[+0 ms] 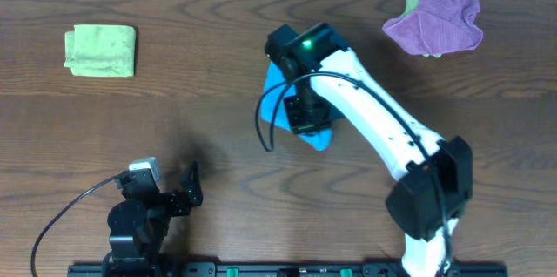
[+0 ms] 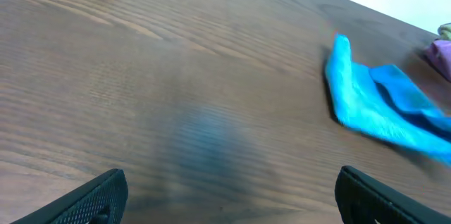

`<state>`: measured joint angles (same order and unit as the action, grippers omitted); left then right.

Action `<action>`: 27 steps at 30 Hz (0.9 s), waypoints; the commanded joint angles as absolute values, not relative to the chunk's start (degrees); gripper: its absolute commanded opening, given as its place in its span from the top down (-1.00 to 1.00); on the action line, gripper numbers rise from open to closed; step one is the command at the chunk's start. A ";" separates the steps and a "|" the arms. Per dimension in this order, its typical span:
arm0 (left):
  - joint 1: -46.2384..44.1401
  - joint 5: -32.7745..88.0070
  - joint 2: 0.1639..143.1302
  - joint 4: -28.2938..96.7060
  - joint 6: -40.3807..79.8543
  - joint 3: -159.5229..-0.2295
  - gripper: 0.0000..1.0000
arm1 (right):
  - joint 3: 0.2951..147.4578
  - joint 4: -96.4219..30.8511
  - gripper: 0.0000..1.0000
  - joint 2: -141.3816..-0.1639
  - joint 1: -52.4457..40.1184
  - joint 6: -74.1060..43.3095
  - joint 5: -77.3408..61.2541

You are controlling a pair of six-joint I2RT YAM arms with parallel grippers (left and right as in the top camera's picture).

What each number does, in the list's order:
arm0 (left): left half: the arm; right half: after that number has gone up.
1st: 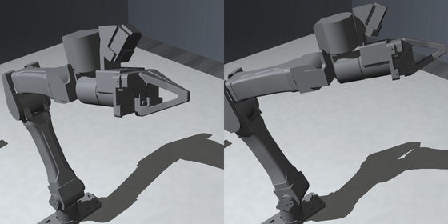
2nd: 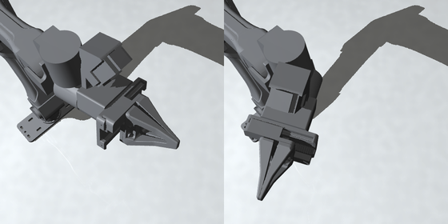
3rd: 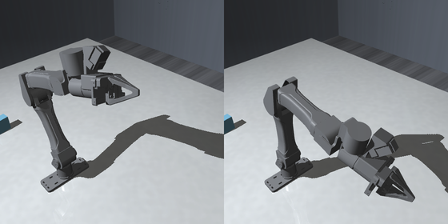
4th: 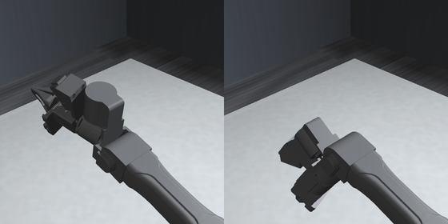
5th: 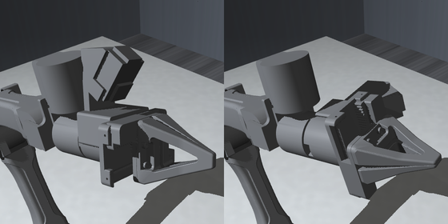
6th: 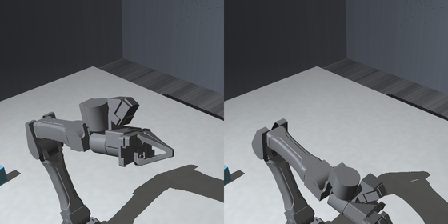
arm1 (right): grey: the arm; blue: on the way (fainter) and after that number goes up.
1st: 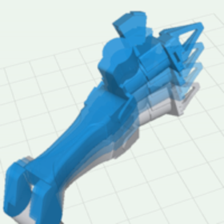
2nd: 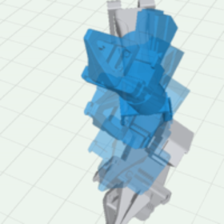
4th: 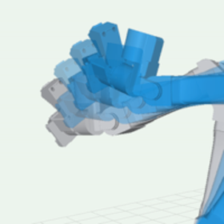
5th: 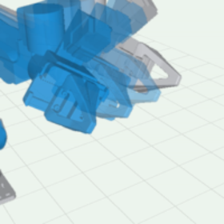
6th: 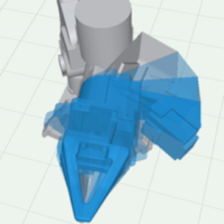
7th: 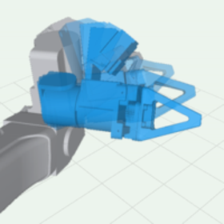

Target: Fold the cloth

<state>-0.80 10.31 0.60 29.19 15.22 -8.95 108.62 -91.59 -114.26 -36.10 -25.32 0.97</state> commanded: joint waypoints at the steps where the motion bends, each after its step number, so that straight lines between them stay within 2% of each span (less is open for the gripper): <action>1: -0.67 9.43 0.34 29.74 15.22 -8.19 -0.90 | 105.12 -88.92 0.97 -108.81 -35.64 -25.54 3.20; 9: -0.67 10.17 0.34 29.76 15.64 -8.19 -0.90 | 81.17 -78.48 0.97 -89.06 -31.38 -21.41 0.69; 15: -0.67 10.20 0.34 29.74 22.04 -8.19 -0.90 | 65.41 -71.00 0.97 -80.97 -25.67 -21.10 -0.45; 22: -0.67 10.50 0.34 29.76 25.12 -8.19 -0.90 | 57.69 -64.05 0.98 -80.05 -17.02 -24.58 0.32; 27: -0.67 10.37 0.34 29.76 25.10 -8.19 -0.90 | 57.25 -60.31 0.97 -80.05 -12.21 -29.34 9.08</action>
